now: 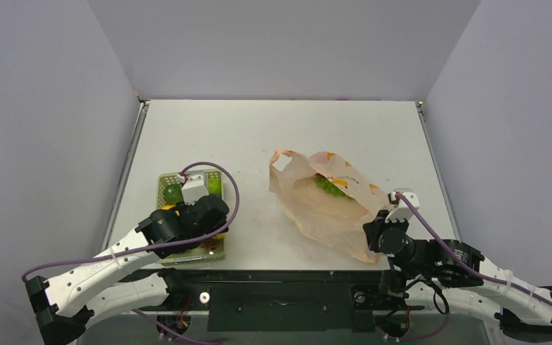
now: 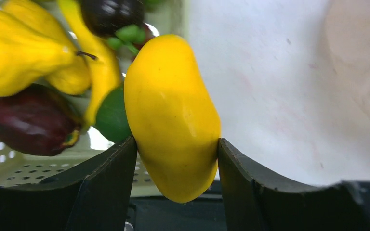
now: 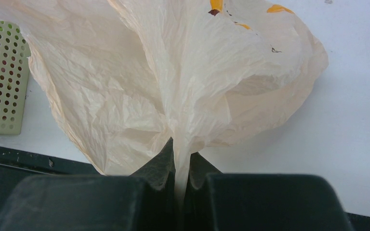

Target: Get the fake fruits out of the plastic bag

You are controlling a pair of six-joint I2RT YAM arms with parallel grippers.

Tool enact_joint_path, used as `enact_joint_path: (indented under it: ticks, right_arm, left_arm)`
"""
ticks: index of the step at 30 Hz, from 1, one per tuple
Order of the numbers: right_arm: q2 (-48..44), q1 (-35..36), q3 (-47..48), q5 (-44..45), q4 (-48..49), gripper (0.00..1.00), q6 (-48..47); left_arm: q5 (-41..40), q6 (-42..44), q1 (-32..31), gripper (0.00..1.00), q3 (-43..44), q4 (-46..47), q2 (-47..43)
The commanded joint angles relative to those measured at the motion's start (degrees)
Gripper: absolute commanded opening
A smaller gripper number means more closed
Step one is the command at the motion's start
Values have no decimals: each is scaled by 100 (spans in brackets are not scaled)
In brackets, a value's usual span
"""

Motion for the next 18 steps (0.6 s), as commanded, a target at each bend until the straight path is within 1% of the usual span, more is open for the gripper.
enact_joint_path:
  ticks: [1, 2, 3, 4, 5, 6, 7, 8, 9, 10, 12, 15, 16, 18]
  right_arm:
    - [88, 41, 11, 146, 100, 0, -12]
    - [102, 39, 9, 145, 102, 0, -9]
    - [102, 41, 10, 144, 102, 0, -11]
    - [123, 43, 11, 143, 91, 0, -10]
    - [121, 44, 11, 138, 88, 0, -12]
    - [126, 44, 6, 141, 90, 0, -14]
    - [127, 45, 10, 142, 87, 0, -10]
    - [112, 40, 10, 144, 88, 0, -7]
    - [107, 44, 4, 143, 86, 0, -7]
    - [105, 44, 12, 147, 90, 0, -4]
    - [101, 45, 11, 152, 82, 0, 5]
    - [113, 44, 11, 163, 80, 0, 6]
    - [116, 45, 11, 162, 77, 0, 6]
    - [112, 45, 20, 159, 83, 0, 9]
  left_arm:
    - [-720, 102, 781, 0, 329, -91, 193]
    - [-649, 253, 1110, 0, 332, 166, 223]
    - [-588, 603, 1281, 0, 343, 296, 237]
    - [-420, 771, 1655, 0, 357, 526, 307]
    - [-333, 1049, 1848, 0, 398, 635, 349]
    - [-163, 1205, 2225, 0, 406, 857, 440]
    - [-46, 1551, 2405, 0, 408, 998, 499]
    - [262, 1733, 2753, 0, 411, 1273, 625]
    - [431, 2063, 2920, 0, 427, 1377, 706]
    - [728, 2191, 3168, 0, 451, 1528, 888]
    - [1035, 2565, 3382, 0, 532, 1659, 1196]
    - [1315, 3216, 3446, 0, 709, 1726, 1731]
    - [1442, 3317, 3447, 0, 751, 1675, 1830]
    - [1323, 3390, 3451, 0, 896, 1463, 2097]
